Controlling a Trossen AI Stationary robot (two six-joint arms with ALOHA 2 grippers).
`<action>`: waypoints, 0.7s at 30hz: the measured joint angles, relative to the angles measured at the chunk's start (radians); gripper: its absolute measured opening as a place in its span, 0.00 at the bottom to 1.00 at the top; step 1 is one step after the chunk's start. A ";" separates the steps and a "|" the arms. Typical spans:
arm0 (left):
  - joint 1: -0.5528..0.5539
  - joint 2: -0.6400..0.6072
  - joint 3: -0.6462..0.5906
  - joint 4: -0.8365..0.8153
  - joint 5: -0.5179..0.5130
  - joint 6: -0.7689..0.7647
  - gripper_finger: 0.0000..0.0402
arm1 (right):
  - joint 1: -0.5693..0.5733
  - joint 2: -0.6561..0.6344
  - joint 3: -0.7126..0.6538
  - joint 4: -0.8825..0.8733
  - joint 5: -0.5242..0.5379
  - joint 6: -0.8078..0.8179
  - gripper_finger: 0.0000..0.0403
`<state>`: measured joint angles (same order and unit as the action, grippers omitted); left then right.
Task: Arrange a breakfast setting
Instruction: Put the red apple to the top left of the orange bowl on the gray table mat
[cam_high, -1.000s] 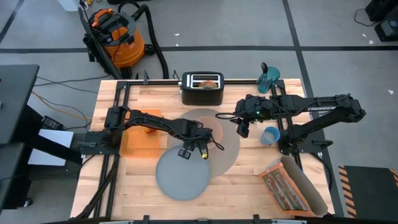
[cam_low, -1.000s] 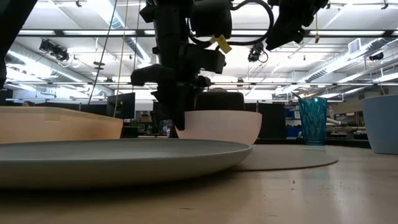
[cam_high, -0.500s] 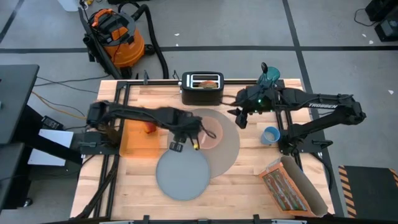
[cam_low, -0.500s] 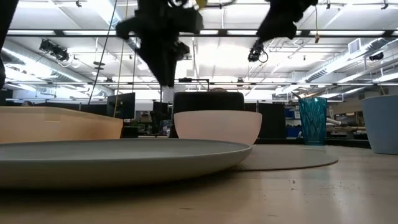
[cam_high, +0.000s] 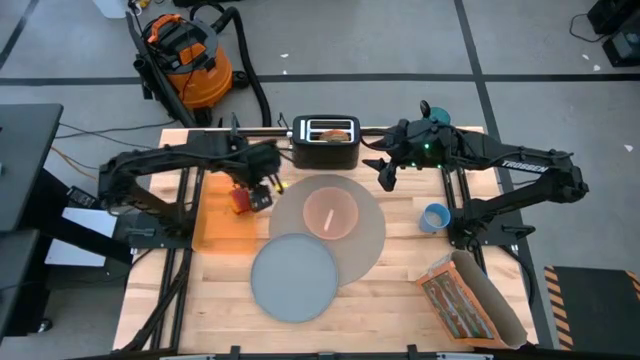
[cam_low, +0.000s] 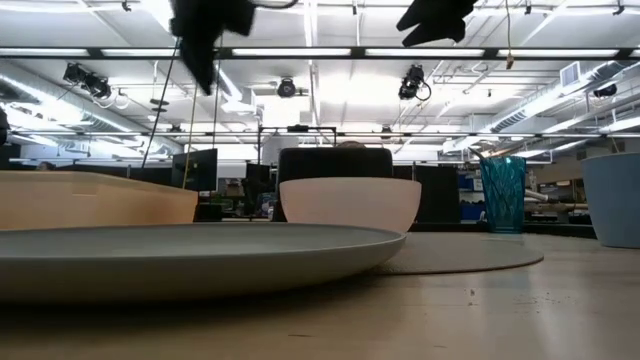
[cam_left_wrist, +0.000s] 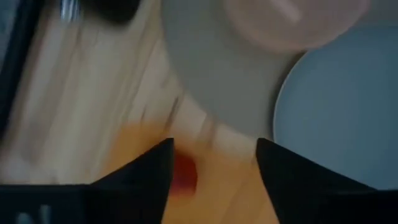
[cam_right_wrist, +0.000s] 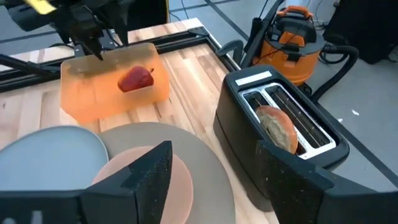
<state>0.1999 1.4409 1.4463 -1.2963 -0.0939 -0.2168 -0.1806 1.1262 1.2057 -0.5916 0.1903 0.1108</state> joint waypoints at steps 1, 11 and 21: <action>0.010 -0.030 -0.038 -0.004 0.004 -0.040 0.65 | 0.000 0.001 0.000 0.001 0.000 0.006 0.61; 0.205 -0.291 -0.503 0.067 -0.103 -0.757 0.74 | 0.000 0.001 -0.001 0.006 0.030 0.050 0.62; 0.375 -0.263 -0.719 0.417 -0.098 -0.949 0.66 | -0.011 0.001 -0.002 0.034 0.050 0.046 0.62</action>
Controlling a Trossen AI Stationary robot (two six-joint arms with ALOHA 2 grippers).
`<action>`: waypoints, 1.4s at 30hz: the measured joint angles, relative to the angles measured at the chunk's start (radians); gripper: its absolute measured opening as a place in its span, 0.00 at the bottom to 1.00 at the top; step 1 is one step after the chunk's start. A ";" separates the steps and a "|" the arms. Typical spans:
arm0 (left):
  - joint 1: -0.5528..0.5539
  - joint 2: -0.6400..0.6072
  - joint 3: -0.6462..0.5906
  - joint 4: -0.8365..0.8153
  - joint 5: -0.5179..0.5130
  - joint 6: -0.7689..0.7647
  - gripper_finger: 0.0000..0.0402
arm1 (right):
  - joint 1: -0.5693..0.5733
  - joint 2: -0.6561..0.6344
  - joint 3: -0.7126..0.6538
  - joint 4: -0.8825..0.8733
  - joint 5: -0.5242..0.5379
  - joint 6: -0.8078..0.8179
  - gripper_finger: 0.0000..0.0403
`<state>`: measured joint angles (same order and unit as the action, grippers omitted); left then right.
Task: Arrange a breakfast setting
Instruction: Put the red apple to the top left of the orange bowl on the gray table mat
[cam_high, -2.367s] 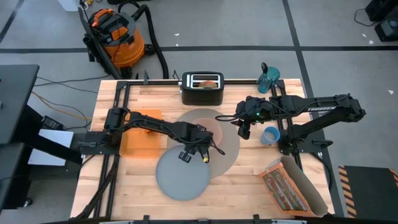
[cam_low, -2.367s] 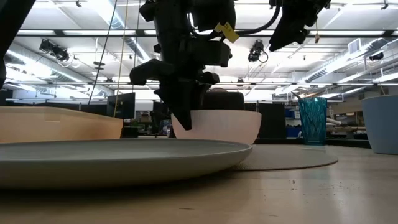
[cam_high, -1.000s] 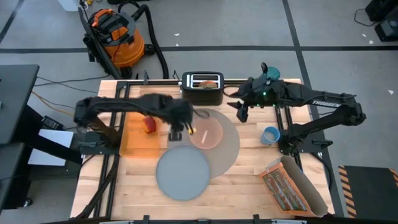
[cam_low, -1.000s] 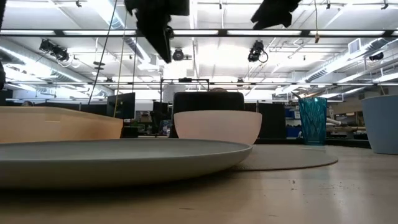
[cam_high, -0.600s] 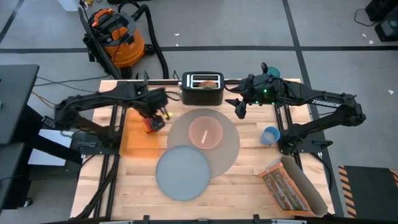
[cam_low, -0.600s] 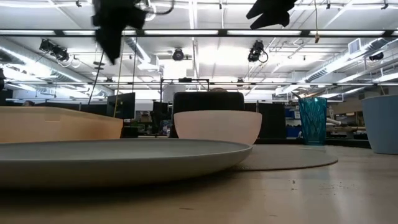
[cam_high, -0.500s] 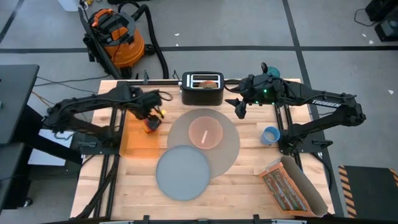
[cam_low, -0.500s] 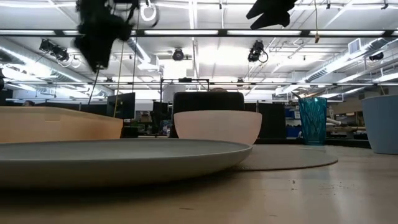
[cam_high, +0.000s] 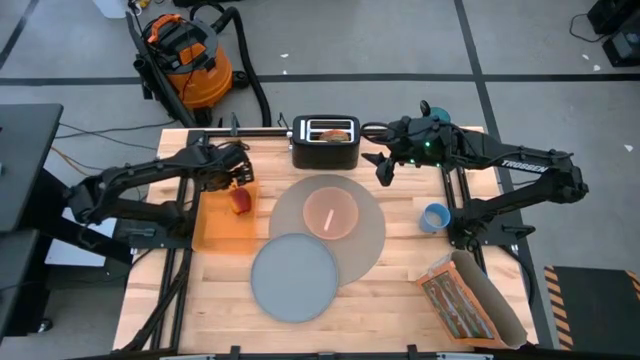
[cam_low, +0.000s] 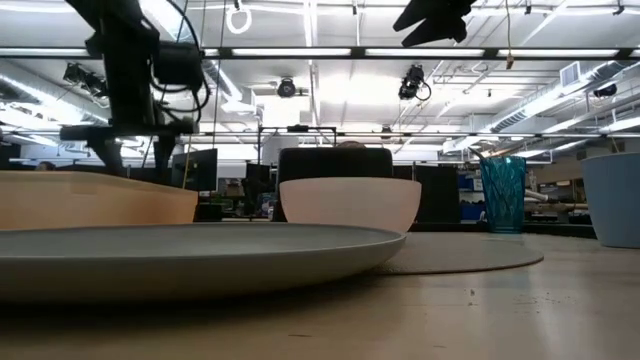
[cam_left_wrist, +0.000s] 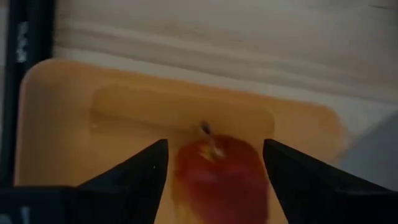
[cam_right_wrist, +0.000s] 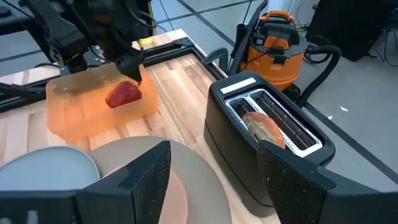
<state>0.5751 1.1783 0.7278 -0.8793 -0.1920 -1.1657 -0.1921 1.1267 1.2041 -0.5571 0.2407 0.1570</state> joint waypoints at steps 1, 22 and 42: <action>0.013 0.013 -0.005 0.001 -0.003 -0.001 0.66 | 0.000 0.000 0.000 0.000 0.000 0.000 0.62; 0.089 0.221 -0.011 0.109 0.109 0.050 0.46 | 0.000 0.000 0.000 -0.021 -0.006 -0.019 0.61; 0.104 0.218 0.010 0.086 0.167 0.165 0.04 | 0.000 0.000 0.000 -0.037 -0.007 -0.027 0.61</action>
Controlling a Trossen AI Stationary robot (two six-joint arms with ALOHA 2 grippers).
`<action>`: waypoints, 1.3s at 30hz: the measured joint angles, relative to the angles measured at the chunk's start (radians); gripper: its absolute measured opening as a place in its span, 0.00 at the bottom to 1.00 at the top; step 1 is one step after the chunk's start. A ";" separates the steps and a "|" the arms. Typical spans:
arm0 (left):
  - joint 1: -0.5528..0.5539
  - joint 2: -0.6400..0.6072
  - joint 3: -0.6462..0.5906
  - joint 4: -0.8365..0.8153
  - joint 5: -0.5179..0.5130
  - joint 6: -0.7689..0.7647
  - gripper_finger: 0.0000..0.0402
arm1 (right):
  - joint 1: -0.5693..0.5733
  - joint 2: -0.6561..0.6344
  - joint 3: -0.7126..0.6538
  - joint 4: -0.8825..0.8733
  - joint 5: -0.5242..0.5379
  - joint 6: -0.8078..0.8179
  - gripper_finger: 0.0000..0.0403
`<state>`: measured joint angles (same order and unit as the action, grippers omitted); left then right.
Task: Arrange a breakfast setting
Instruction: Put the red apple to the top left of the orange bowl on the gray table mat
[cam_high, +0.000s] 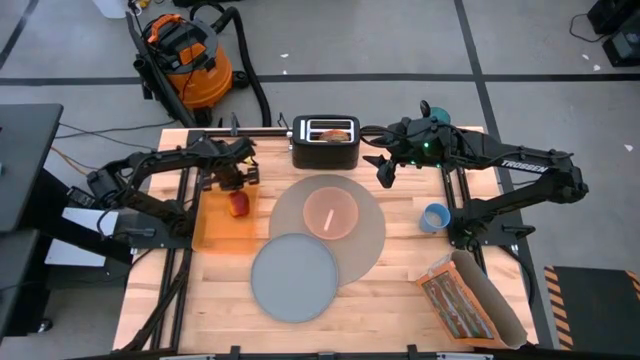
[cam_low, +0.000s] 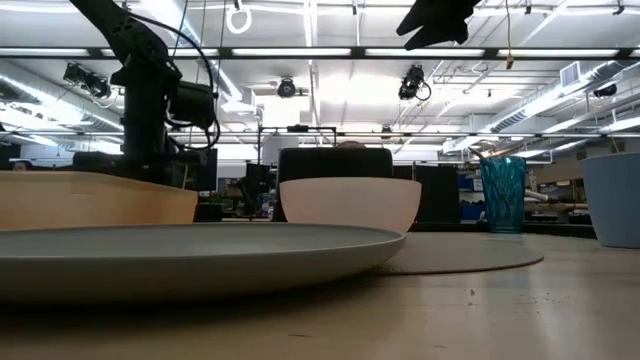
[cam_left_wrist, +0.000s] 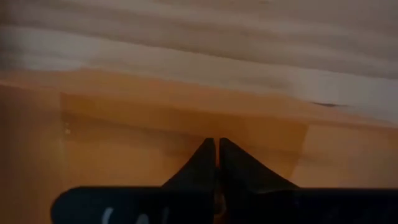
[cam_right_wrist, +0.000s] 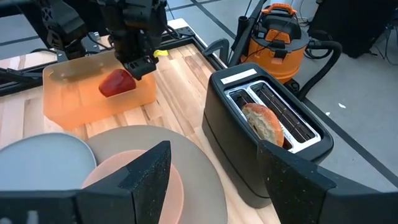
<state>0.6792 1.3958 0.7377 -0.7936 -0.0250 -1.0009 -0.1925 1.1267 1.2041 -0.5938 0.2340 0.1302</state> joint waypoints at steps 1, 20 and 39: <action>-0.004 -0.006 0.009 -0.004 0.000 0.003 0.04 | 0.000 0.000 0.000 0.000 0.000 -0.001 0.61; -0.267 -0.273 0.350 -0.251 -0.210 0.151 0.05 | 0.000 0.000 0.000 0.016 0.006 -0.048 0.61; -0.454 -0.004 0.351 0.431 -0.455 0.486 0.05 | 0.112 -0.028 0.000 0.184 -0.027 -0.244 0.61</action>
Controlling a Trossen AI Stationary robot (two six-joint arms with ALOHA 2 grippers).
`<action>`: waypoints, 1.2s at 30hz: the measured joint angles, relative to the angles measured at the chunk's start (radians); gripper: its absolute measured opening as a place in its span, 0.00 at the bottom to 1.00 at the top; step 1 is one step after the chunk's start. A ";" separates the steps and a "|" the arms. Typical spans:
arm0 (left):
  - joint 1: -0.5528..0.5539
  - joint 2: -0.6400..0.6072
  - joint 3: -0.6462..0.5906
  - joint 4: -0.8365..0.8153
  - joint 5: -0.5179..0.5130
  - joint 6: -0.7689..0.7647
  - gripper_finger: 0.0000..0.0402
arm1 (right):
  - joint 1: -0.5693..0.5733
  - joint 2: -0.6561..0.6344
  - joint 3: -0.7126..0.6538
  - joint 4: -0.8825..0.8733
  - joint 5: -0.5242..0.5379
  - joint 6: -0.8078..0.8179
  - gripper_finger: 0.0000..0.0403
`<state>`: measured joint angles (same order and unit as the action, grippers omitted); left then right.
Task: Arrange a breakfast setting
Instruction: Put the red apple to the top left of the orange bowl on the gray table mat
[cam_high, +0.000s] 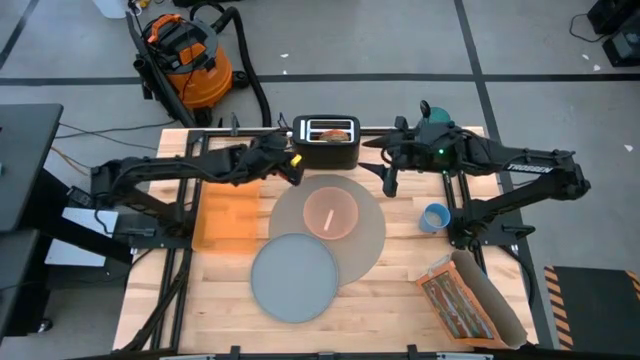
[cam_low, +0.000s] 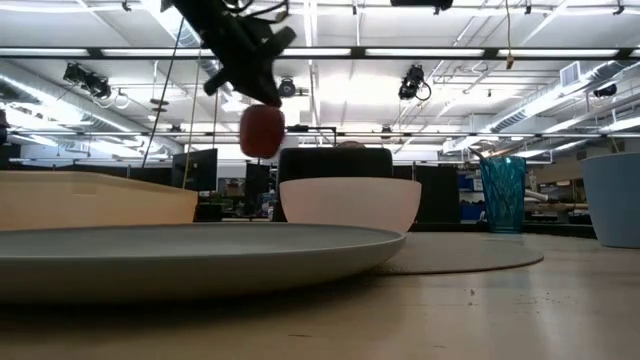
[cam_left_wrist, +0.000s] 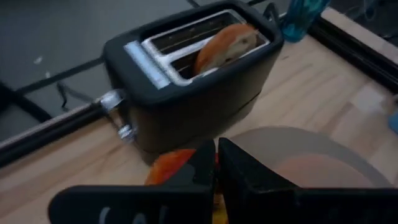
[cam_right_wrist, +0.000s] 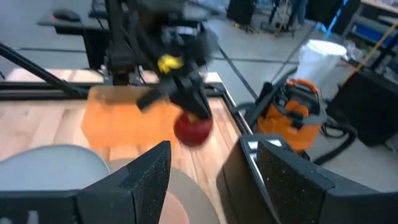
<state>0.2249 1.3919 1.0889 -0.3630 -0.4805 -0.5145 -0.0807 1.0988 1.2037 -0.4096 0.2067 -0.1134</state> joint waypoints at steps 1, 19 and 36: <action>0.000 0.016 0.000 0.012 -0.009 0.007 0.05 | 0.006 0.000 0.000 0.013 -0.002 -0.007 0.61; -0.001 0.172 -0.146 0.354 -0.071 0.053 0.05 | 0.093 0.011 0.000 0.133 -0.002 0.068 0.61; -0.016 0.181 -0.395 0.693 0.008 0.105 0.05 | 0.132 0.012 0.000 0.155 0.062 0.143 0.61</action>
<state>0.2085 1.5726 0.6938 0.3302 -0.4722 -0.4091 0.0513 1.1107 1.2041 -0.2546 0.2691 0.0295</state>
